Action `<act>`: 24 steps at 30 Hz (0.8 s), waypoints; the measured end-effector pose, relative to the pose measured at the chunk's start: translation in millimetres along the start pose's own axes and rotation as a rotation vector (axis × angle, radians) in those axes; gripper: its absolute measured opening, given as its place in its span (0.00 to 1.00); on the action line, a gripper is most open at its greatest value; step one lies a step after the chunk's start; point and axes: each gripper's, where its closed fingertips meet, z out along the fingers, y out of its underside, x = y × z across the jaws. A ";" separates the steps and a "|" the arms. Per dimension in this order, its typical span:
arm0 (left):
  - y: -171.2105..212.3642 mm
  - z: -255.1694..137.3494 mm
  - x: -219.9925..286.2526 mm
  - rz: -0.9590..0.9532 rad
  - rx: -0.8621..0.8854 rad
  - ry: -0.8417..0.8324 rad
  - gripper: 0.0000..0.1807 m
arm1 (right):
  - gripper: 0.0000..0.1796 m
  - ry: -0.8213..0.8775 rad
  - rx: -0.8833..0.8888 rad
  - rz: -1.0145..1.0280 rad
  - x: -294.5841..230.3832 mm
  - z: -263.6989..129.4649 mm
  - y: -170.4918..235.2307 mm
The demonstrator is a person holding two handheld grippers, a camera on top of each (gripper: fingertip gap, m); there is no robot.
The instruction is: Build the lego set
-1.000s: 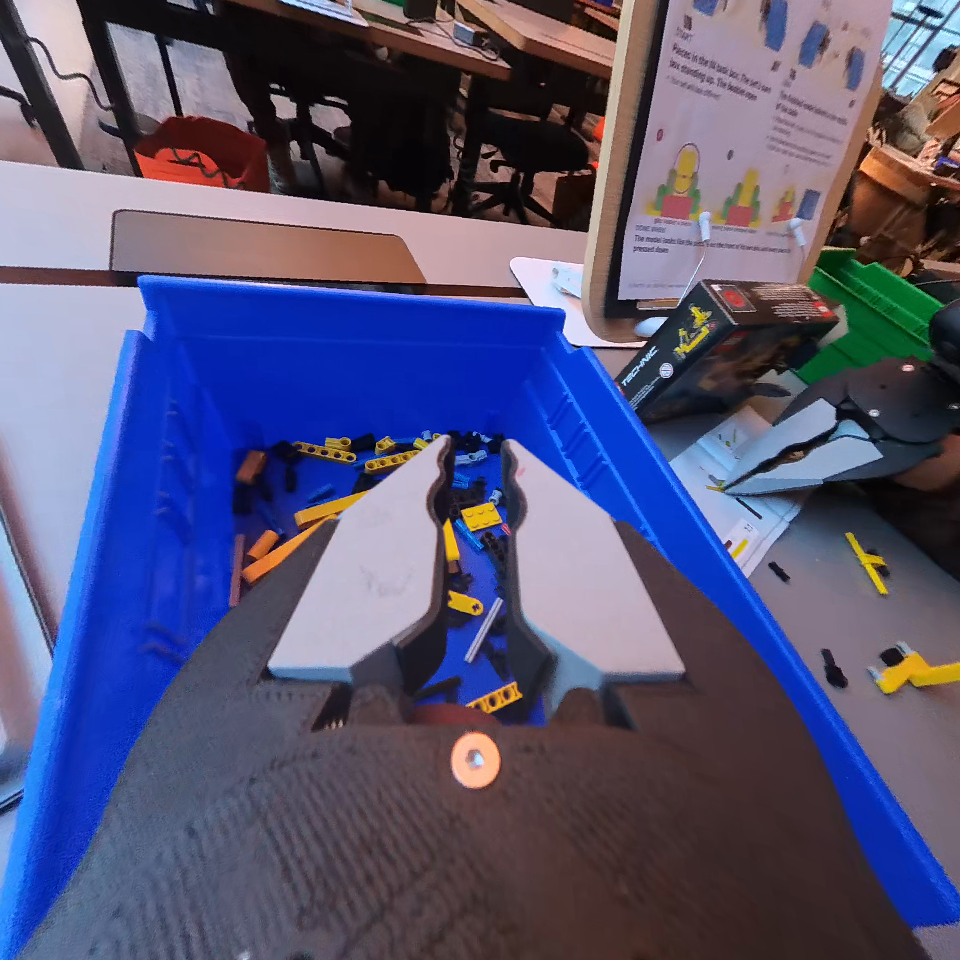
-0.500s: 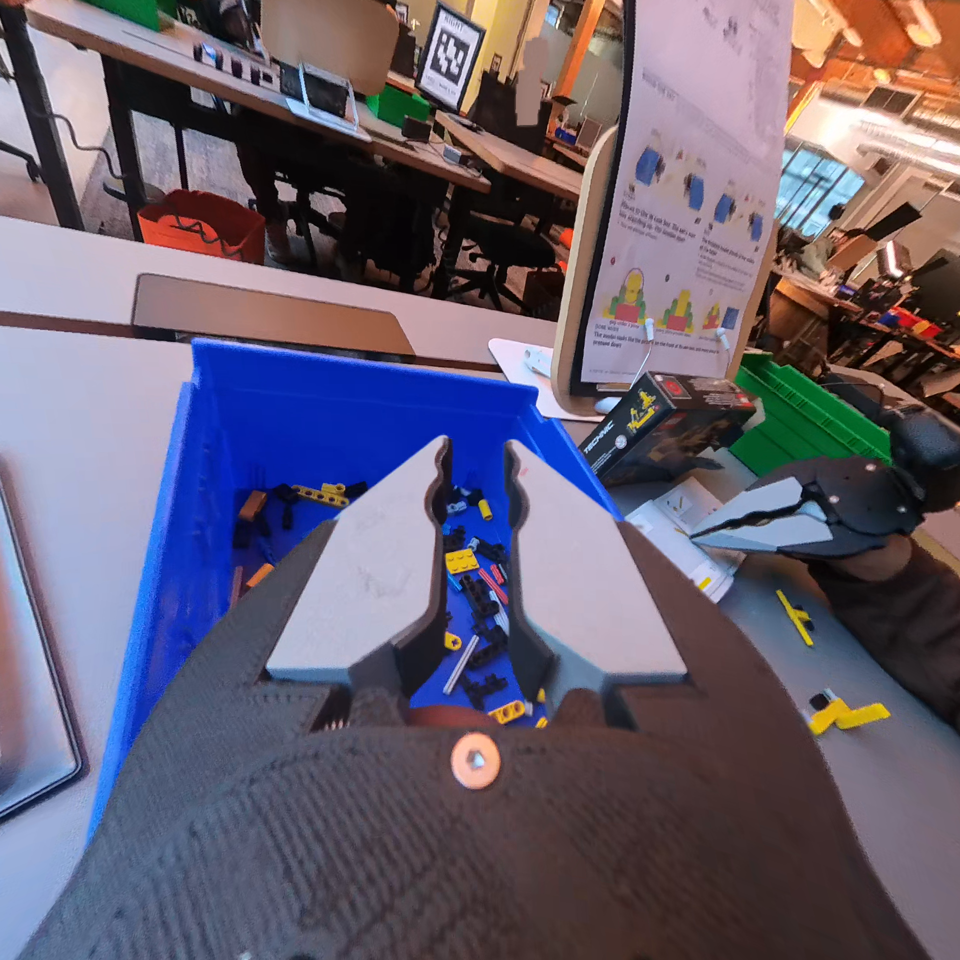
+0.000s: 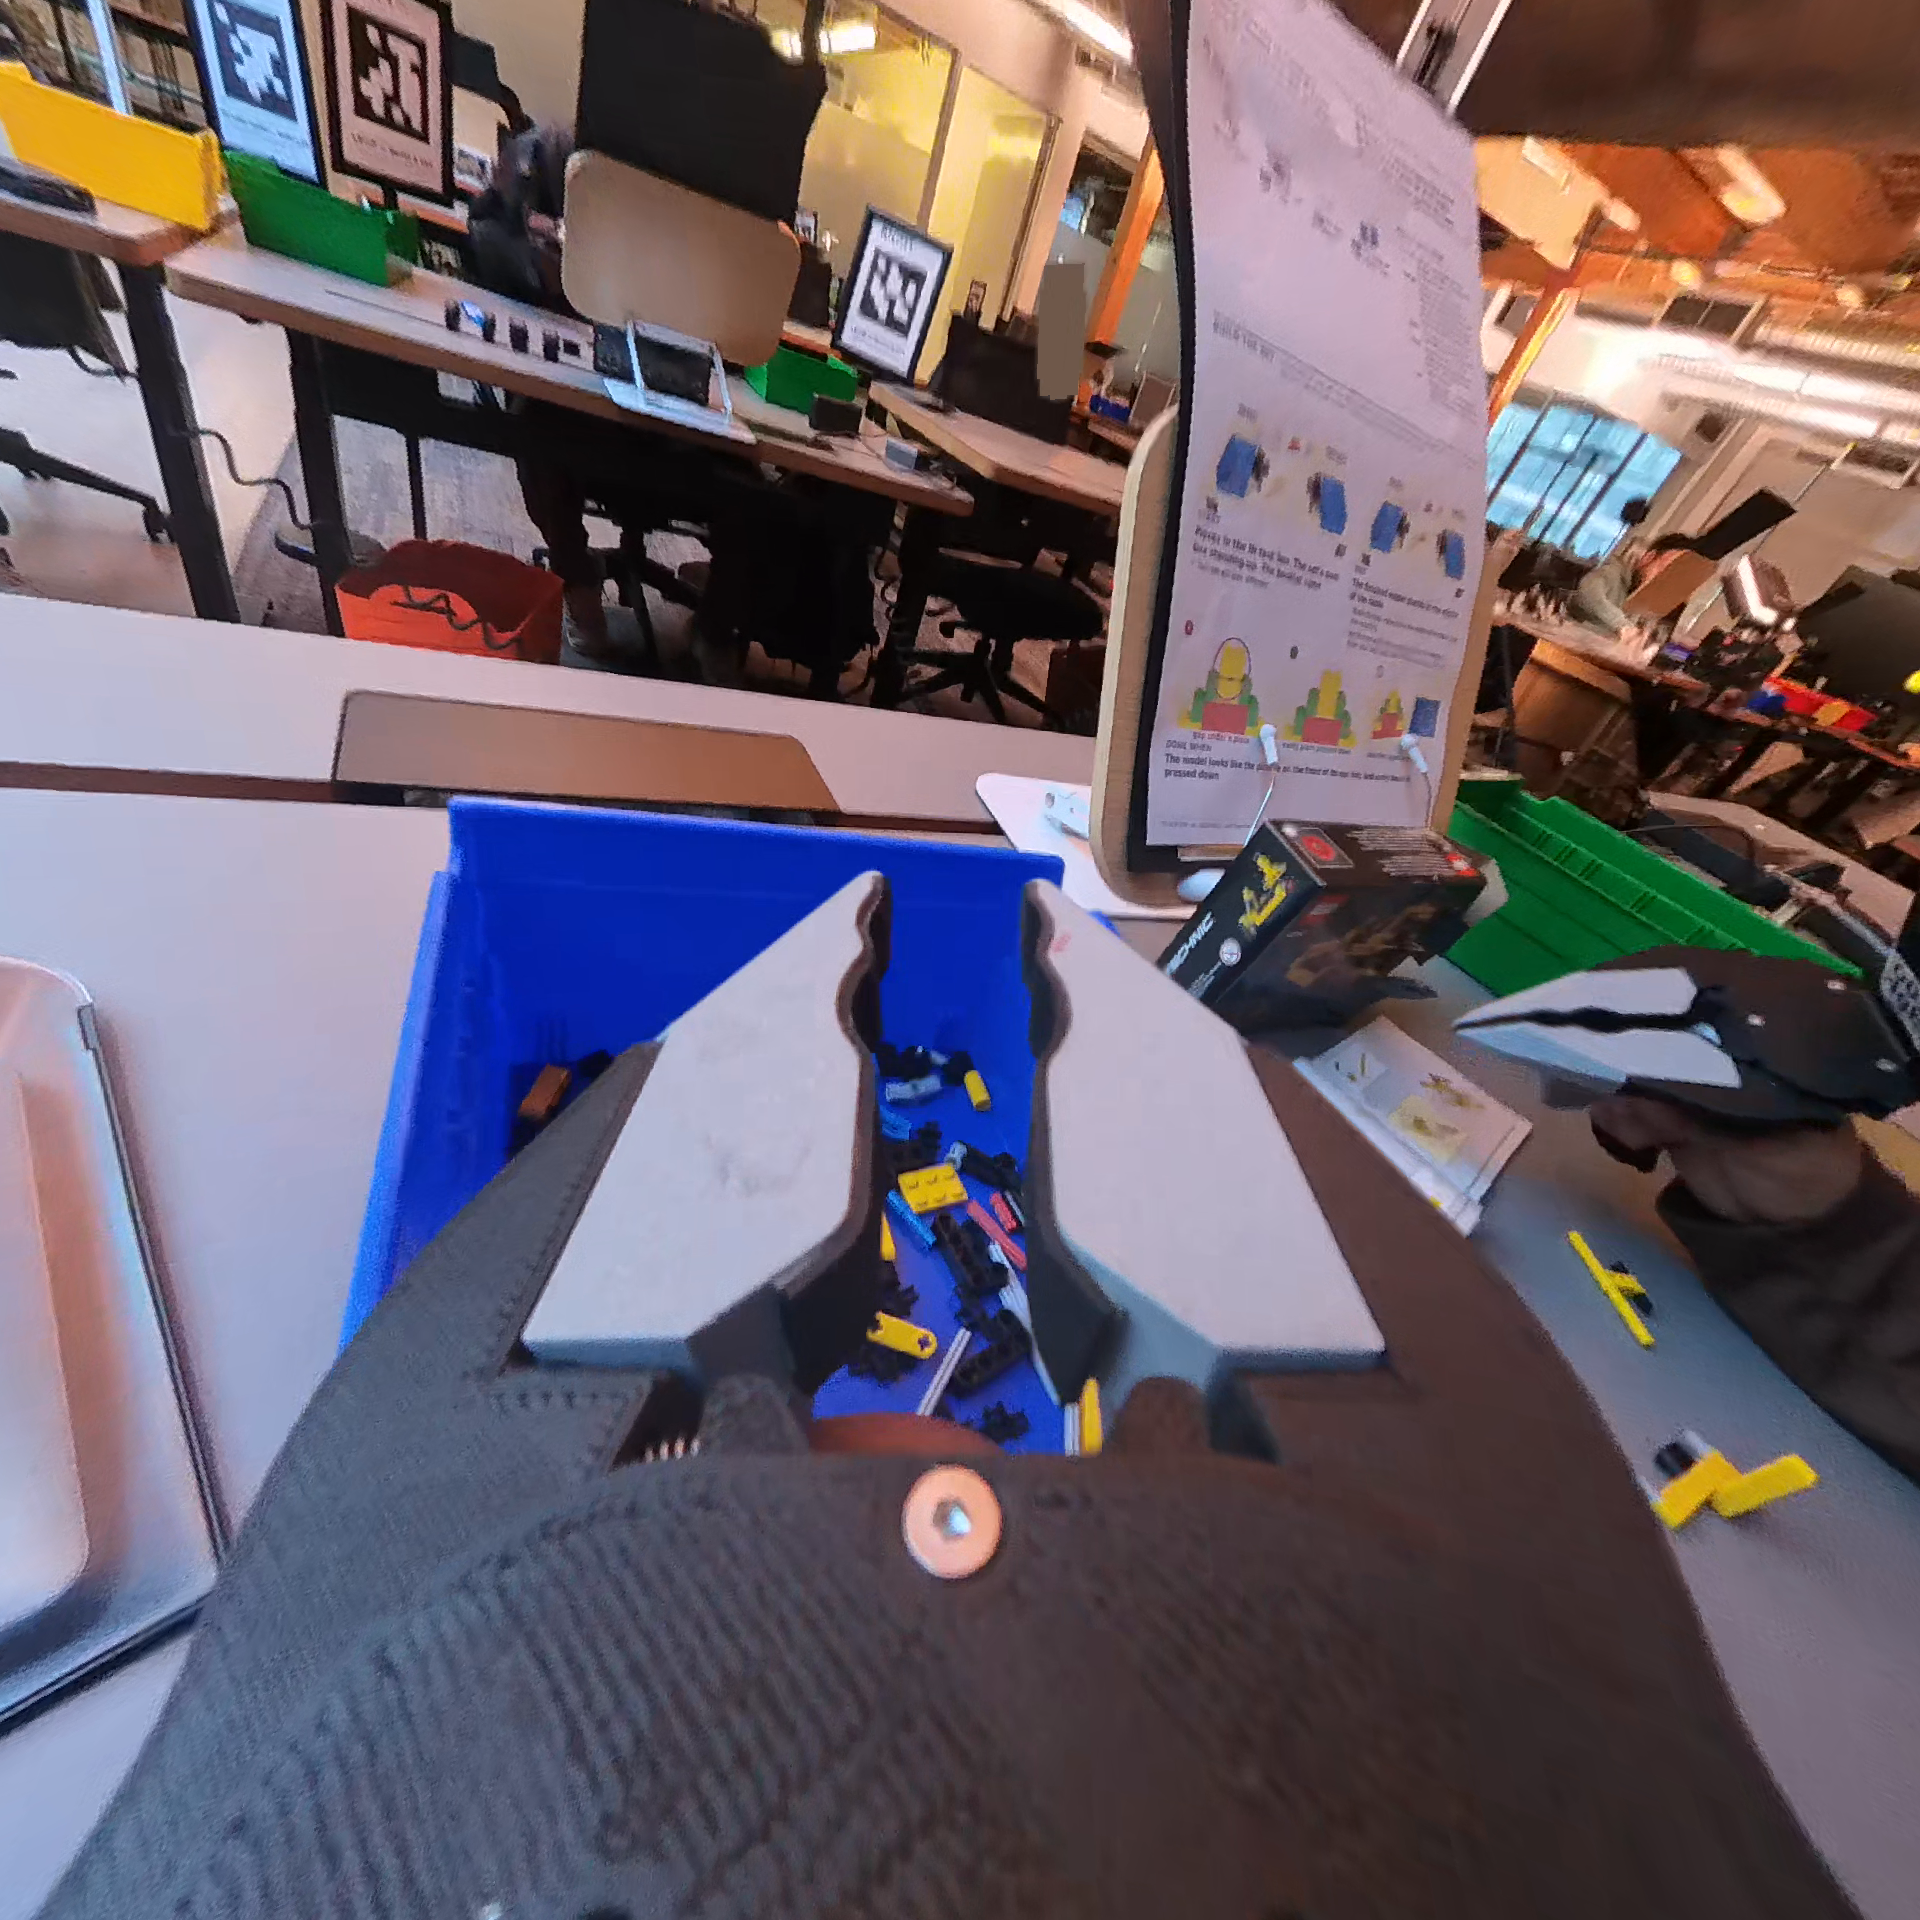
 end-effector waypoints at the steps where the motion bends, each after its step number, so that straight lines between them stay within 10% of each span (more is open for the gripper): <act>1: -5.5 -2.8 -0.6 -0.008 0.030 -0.001 0.12 | 0.00 0.010 0.014 0.011 2.8 -1.1 -1.1; 24: -41.4 -36.7 -17.0 -0.013 0.120 -0.042 0.08 | 0.00 0.121 0.000 -0.010 21.7 3.9 9.1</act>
